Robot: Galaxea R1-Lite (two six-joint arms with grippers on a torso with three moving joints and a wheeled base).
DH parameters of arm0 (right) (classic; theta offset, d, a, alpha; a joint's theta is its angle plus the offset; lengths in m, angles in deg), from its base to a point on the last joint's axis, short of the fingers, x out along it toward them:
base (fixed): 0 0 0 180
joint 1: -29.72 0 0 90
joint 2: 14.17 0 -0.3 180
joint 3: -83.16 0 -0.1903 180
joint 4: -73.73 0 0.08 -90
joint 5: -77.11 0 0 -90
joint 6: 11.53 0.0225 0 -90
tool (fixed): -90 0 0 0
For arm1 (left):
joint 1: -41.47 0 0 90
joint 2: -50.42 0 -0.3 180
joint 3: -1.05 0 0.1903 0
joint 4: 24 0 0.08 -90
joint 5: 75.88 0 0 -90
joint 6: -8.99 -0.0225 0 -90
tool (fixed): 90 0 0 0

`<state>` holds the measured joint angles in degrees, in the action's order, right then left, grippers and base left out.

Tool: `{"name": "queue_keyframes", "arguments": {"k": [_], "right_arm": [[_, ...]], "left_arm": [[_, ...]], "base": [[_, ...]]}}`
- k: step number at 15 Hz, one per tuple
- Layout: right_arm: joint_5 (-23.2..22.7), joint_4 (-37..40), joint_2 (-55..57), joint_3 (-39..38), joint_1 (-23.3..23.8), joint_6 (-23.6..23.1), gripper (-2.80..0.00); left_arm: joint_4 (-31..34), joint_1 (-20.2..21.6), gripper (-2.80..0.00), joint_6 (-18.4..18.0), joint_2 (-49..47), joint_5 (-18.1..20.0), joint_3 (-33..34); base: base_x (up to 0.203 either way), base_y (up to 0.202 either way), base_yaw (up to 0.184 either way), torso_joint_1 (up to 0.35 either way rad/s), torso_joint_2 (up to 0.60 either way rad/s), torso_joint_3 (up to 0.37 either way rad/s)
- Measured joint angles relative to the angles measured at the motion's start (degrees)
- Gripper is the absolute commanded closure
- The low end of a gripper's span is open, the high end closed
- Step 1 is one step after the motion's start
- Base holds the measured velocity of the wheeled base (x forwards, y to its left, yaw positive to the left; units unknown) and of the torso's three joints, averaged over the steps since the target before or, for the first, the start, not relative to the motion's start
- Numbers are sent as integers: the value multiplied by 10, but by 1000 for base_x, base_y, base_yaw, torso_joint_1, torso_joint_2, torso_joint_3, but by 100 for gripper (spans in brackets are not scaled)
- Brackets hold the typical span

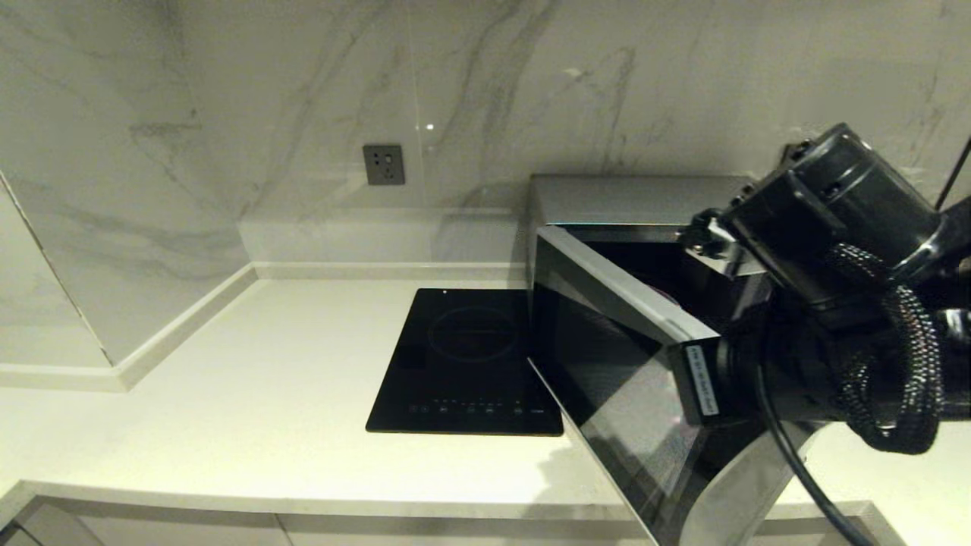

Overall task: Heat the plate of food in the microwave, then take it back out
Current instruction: Close the microwave oven

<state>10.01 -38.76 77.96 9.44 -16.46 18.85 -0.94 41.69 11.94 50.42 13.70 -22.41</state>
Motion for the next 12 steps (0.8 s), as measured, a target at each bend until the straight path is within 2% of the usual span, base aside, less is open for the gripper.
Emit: {"name": "queue_keyframes", "arguments": {"k": [4, 6, 9, 12], "right_arm": [[8, -29, -62, -74, 67, 30, 0], [8, -63, -81, -101, 99, 66, 0], [8, -92, -94, -121, 142, 111, 0], [10, -137, -96, -127, 211, 121, 0]], "left_arm": [[0, 0, 0, 0, 0, 0, 0], [0, 0, 0, 0, 0, 0, 0], [0, 0, 0, 0, 0, 0, 0], [0, 0, 0, 0, 0, 0, 0]], "base": [[0, 0, 0, 0, 0, 0], [0, 0, 0, 0, 0, 0], [0, 0, 0, 0, 0, 0], [0, 0, 0, 0, 0, 0]]}}
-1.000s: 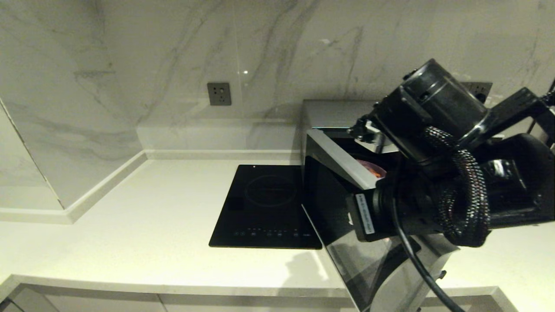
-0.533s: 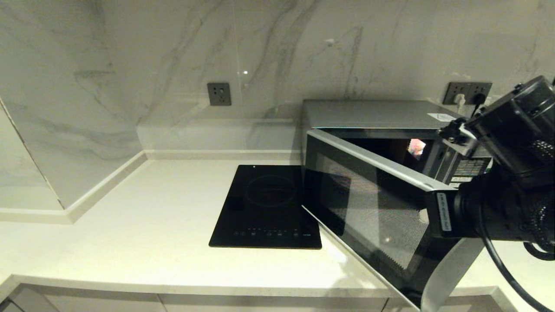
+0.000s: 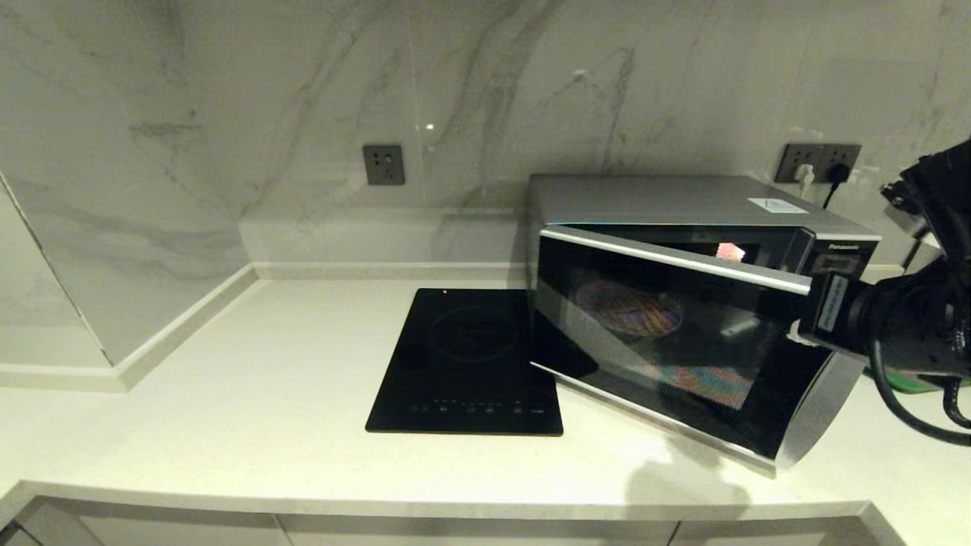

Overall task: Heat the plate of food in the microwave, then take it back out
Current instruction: Close the microwave oven

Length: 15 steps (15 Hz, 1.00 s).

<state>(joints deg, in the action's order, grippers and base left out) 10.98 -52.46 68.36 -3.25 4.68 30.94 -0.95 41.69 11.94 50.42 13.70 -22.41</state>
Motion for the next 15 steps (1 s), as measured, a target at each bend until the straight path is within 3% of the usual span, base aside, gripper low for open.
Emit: {"name": "queue_keyframes", "arguments": {"k": [7, 12, 15], "right_arm": [[-53, -104, 53, 2, 172, 6, 0], [-57, -181, 133, 22, 238, 6, 0], [-87, -194, 172, 51, 265, 8, 0]], "left_arm": [[0, 0, 0, 0, 0, 0, 0], [0, 0, 0, 0, 0, 0, 0], [0, 0, 0, 0, 0, 0, 0]], "base": [[0, 0, 0, 0, 0, 0], [0, 0, 0, 0, 0, 0], [0, 0, 0, 0, 0, 0]]}}
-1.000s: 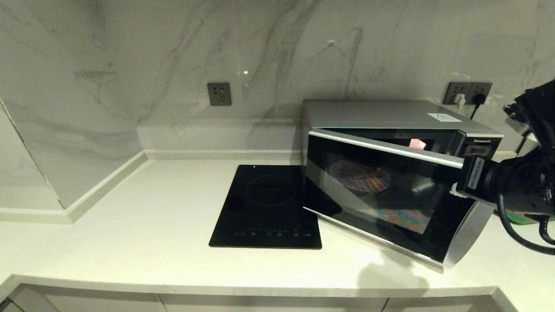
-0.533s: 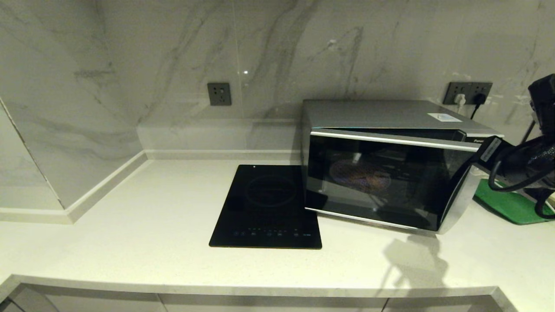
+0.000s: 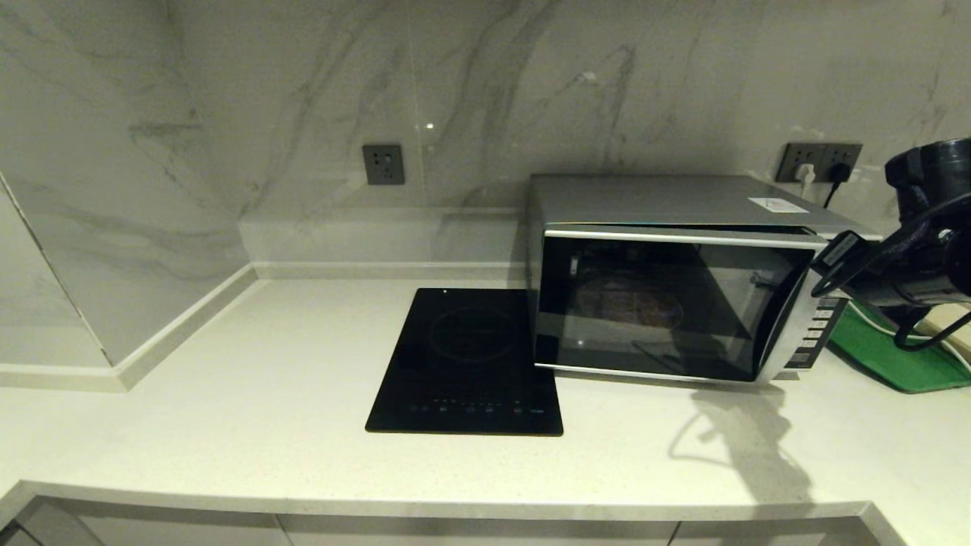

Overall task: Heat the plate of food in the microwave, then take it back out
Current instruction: Close the microwave oven

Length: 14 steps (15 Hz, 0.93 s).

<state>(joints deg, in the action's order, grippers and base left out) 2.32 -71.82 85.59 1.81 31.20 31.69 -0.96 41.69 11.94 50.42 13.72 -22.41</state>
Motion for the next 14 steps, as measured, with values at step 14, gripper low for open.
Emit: {"name": "queue_keyframes", "arguments": {"k": [14], "right_arm": [[-30, -92, 91, 56, 22, -20, 0]], "left_arm": [[0, 0, 0, 0, 0, 0, 0]], "base": [[0, 0, 0, 0, 0, 0]]}}
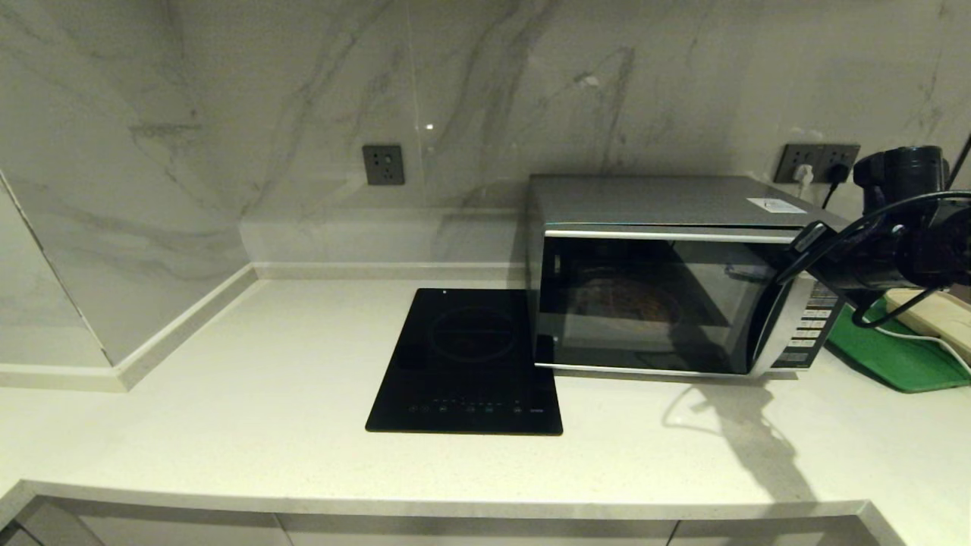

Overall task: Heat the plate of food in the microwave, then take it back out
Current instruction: Close the microwave oven

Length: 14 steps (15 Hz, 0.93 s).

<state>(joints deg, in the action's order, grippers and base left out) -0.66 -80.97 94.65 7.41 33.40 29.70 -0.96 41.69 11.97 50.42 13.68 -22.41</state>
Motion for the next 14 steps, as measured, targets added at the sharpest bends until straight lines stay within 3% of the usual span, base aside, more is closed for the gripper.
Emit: {"name": "queue_keyframes", "arguments": {"k": [10, 14], "right_arm": [[-2, -17, 10, 4, 0, -11, 0], [-38, -14, -50, -47, 0, -11, 0]], "left_arm": [[0, 0, 0, 0, 0, 0, 0], [0, 0, 0, 0, 0, 0, 0]], "base": [[0, 0, 0, 0, 0, 0], [0, 0, 0, 0, 0, 0]]}}
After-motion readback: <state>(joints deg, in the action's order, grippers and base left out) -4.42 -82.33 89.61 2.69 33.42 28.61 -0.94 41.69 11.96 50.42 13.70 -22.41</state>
